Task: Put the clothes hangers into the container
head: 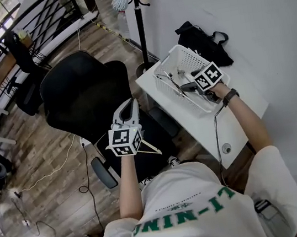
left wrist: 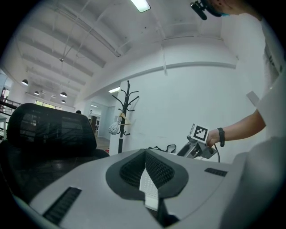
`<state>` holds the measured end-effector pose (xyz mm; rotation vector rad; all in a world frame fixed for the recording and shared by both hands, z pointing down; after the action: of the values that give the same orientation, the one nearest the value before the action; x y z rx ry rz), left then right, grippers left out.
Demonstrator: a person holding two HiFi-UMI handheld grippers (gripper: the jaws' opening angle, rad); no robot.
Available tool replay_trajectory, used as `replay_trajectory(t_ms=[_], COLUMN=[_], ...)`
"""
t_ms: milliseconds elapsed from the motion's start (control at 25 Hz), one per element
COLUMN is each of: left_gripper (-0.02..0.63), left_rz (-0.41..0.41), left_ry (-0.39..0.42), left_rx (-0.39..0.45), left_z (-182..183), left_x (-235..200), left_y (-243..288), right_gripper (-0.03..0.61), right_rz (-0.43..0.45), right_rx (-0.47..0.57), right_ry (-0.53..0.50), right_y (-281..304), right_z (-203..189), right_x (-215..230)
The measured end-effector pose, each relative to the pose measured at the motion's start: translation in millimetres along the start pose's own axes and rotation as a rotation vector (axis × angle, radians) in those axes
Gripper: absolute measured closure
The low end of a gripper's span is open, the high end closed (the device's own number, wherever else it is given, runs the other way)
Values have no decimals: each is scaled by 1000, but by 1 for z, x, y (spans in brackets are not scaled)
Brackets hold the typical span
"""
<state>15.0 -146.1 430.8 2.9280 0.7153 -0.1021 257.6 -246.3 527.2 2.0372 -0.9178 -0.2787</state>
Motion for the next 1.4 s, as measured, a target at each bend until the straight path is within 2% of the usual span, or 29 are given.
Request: replay_trajectory(t_ms=[160, 360, 520, 720, 920, 1080, 1280, 1400], left_gripper=[598, 598, 598, 600, 600, 598, 598, 598], left_rz=[40, 104, 154, 219, 278, 322, 366, 378], left_ry=[-19, -43, -46, -68, -119, -166, -229, -261], left_rx=[-13, -28, -57, -83, -115, -151, -226, -265], left_z=[-9, -19, -27, -48, -73, -108, -163, -200], left_x=[-18, -48, -75, -95, -115, -131, -157, -173], left_y=[-14, -31, -38, -72, -105, -125, -140, -140], right_gripper=[199, 224, 225, 225, 225, 224, 224, 224], right_rz=[36, 129, 228, 310, 398, 437, 437, 427], right_rx=[43, 100, 96, 64, -45, -132, -245, -317], right_ry=[-108, -199, -270, -338, -387, -380, -277, -219], right_y=[-13, -7, 15, 47, 94, 146, 231, 286], right_z=[13, 44, 70, 75, 54, 26, -19, -60], right_x=[-38, -95, -132, -183, -230, -258, -279, -286])
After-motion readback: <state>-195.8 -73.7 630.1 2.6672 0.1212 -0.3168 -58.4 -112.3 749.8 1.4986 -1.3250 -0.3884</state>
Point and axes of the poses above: the fingertips, and each gripper's own axes: y forward along the fingers, x to its right, z out of its top, the point moved 1 cm from there along -y, backward along the fingers
